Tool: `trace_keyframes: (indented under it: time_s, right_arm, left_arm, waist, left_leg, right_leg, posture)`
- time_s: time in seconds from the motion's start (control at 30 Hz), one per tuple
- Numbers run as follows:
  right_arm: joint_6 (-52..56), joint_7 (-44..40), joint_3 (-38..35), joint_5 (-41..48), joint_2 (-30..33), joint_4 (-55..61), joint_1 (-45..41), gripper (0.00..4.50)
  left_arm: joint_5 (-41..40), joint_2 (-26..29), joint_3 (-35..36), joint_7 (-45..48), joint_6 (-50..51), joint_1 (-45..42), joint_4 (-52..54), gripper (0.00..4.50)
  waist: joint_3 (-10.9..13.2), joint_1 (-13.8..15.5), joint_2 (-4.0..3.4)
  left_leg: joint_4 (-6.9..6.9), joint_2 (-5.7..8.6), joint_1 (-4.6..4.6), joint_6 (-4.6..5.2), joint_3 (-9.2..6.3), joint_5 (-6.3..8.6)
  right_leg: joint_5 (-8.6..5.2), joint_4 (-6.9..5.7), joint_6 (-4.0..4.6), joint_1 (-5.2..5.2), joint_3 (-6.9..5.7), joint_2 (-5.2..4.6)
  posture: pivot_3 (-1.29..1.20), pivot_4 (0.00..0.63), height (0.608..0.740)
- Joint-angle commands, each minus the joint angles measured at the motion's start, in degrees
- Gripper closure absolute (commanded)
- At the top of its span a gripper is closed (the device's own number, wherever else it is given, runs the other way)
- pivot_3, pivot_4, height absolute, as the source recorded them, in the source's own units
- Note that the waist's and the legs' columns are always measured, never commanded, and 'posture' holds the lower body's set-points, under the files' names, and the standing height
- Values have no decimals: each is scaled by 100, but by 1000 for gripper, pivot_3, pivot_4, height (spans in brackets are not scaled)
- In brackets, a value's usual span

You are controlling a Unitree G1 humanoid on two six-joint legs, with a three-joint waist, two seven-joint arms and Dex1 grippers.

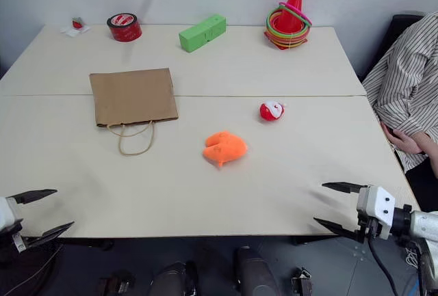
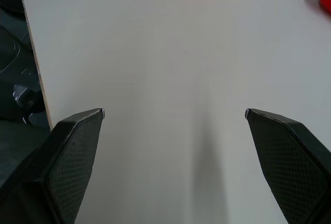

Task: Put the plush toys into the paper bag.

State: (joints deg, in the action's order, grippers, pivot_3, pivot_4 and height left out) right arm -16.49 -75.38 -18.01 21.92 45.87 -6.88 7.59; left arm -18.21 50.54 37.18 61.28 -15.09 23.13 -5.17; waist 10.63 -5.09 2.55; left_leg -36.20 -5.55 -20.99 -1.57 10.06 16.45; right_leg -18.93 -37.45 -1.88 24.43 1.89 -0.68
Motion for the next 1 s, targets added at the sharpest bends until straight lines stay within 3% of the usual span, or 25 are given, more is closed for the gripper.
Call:
trace_keyframes:
  time_s: [0.03,0.17,0.27,0.37,0.5,0.6,0.8,0.93,1.0]
  right_arm:
    - [-29,217,75,71,-135,233,-79,37]
    - [338,690,174,287,-443,729,-196,37]
    - [1047,1454,328,651,-901,1510,-525,37]
    - [1556,2146,594,763,-1352,2138,-872,37]
    - [1898,2729,1167,583,-1838,2605,-1323,37]
    - [2010,2936,1436,495,-2050,2708,-1505,0]
    - [1969,3033,1509,372,-2082,2675,-1526,0]
    - [2085,2738,1486,511,-1858,2731,-1431,0]
    - [2247,2599,1567,651,-1781,2796,-1514,408]
  left_arm:
    - [-32,9,10,-67,-55,-109,55,0]
    - [-380,78,-156,-179,760,-529,288,0]
    - [-507,125,-383,-748,1424,-1545,449,0]
    - [-110,44,-828,-1163,1392,-2530,193,0]
    - [803,-87,-1998,-1430,1236,-3815,-524,0]
    - [1380,-263,-2588,-1706,843,-4682,-1430,610]
    - [1775,-492,-3196,-1667,132,-5595,-2557,2538]
    - [1527,-330,-3415,-756,247,-5879,-2716,3815]
    - [967,-283,-3229,-218,828,-5906,-2401,4478]
  waist:
    - [0,-2,-1]
    - [0,11,-1]
    - [1,22,-2]
    - [-2,34,-2]
    - [-3,37,-3]
    - [-4,44,-2]
    - [-4,35,0]
    - [-4,35,0]
    - [-3,31,1]
  left_leg:
    - [1,-1,1,-1,0,0]
    - [3,-4,1,-11,-3,5]
    - [-5,-4,0,-21,-7,0]
    - [-9,-3,-2,-32,-15,-20]
    - [-8,-1,0,-48,-7,-28]
    - [-21,2,-14,-50,0,-29]
    - [-45,-6,-28,-56,17,-21]
    - [-68,-10,-27,-59,20,-18]
    - [-87,-10,-27,-57,24,-17]
  right_leg:
    - [7,-3,-12,0,0,0]
    - [9,-19,-17,6,-4,4]
    - [10,-38,-18,11,-4,8]
    - [21,-44,-16,10,-4,13]
    - [24,-47,-21,8,-3,15]
    - [26,-46,-24,16,-5,25]
    - [18,-45,-29,27,0,35]
    - [18,-60,-28,25,0,40]
    - [18,-75,-28,23,-1,42]
  posture:
    - [0,150,740]
    - [0,150,740]
    - [0,150,740]
    - [0,150,740]
    - [0,150,740]
    - [0,150,740]
    - [0,150,740]
    - [0,150,740]
    - [0,150,740]
